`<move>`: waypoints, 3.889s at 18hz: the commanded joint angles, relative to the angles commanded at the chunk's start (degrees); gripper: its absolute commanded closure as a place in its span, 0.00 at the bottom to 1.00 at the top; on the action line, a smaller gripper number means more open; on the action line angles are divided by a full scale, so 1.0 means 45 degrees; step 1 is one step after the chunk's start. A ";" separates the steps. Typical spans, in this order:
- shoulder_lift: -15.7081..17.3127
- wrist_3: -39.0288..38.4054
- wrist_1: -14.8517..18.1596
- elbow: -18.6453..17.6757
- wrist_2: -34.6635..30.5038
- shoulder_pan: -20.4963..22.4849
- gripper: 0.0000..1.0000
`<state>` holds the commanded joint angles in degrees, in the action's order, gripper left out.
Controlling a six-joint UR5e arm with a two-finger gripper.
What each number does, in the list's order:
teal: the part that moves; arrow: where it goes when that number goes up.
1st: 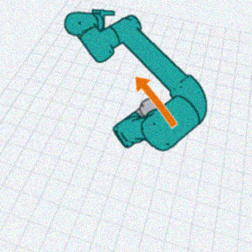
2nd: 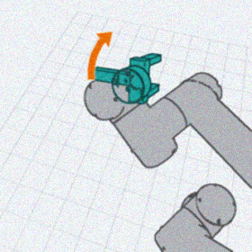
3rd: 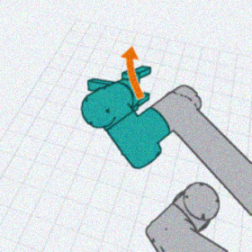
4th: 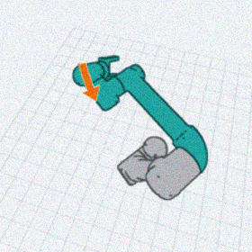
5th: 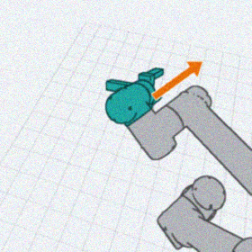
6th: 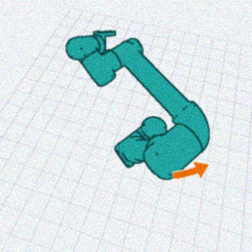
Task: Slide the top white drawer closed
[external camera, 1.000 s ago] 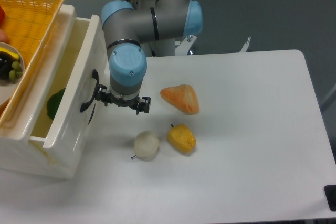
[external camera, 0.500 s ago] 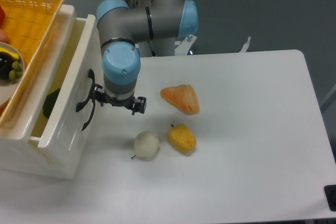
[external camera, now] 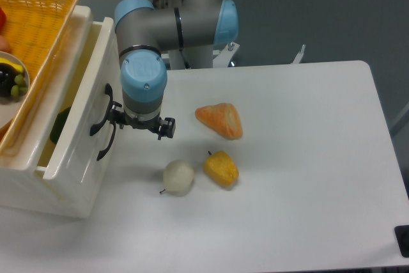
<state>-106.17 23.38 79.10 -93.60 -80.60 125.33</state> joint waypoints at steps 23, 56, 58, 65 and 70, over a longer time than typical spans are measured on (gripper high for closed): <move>0.0078 0.0000 0.0020 -0.0059 0.0000 -0.0137 0.00; 0.1776 1.0603 0.0508 -0.0059 -0.1250 0.7459 0.00; 0.1855 1.1441 0.0527 -0.0039 -0.1250 0.7714 0.00; 0.2460 1.3770 0.0859 -0.0098 -0.1367 0.8749 0.00; 0.2773 1.4002 0.1484 -0.0098 -0.1328 0.9315 0.00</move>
<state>-93.69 86.39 85.78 -94.04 -86.57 167.25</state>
